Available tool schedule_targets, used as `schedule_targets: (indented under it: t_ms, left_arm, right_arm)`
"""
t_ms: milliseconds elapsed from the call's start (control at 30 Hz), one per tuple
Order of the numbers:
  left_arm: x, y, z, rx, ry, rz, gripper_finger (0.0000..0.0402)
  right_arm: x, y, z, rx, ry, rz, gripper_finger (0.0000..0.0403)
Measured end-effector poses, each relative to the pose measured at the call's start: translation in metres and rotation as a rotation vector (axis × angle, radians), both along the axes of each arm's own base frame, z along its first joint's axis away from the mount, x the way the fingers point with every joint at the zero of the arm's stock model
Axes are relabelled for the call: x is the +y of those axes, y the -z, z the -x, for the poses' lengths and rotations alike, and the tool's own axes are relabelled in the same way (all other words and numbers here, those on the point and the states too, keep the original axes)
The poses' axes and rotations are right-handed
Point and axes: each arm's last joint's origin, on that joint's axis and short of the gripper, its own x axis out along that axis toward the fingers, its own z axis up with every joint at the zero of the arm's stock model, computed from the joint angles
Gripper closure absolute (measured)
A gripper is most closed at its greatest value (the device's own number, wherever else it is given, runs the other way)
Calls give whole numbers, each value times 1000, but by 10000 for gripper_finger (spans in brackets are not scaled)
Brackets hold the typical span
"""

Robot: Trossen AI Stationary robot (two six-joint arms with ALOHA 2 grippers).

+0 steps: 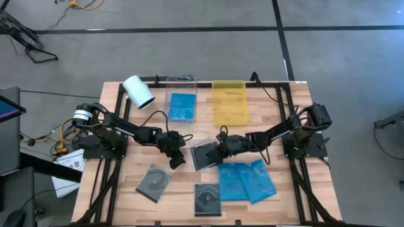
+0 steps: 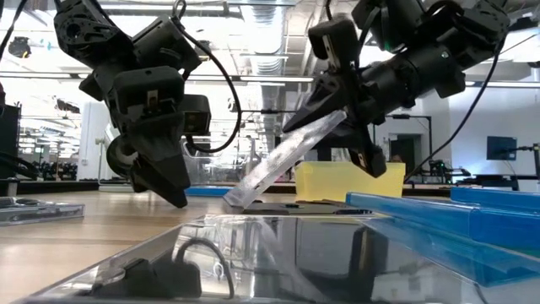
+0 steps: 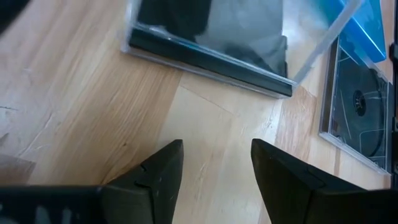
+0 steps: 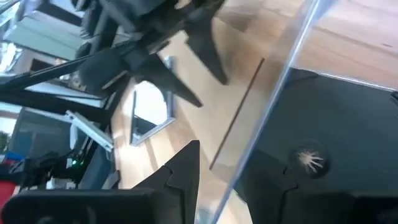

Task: Pick & place jewel cases by type
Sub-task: Put the top right black CD case into the yellow bin

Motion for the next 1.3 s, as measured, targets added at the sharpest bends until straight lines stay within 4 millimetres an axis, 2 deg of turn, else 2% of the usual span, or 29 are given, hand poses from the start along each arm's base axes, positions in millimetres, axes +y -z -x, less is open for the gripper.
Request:
schedule_targets:
  t_ms: [700,1000,1133,1300]
  left_arm:
    - [0,0,0,1,-6,5,216]
    - [1,0,0,1,-12,0,216]
    - [1,0,0,1,-14,-3,216]
    - [1,0,0,0,-14,-4,216]
  right_arm:
    - [11,-2,2,-33,46,96,305]
    - [9,7,6,73,100,18,303]
    - [9,7,6,76,111,-7,281]
    - [5,8,7,101,144,-42,225]
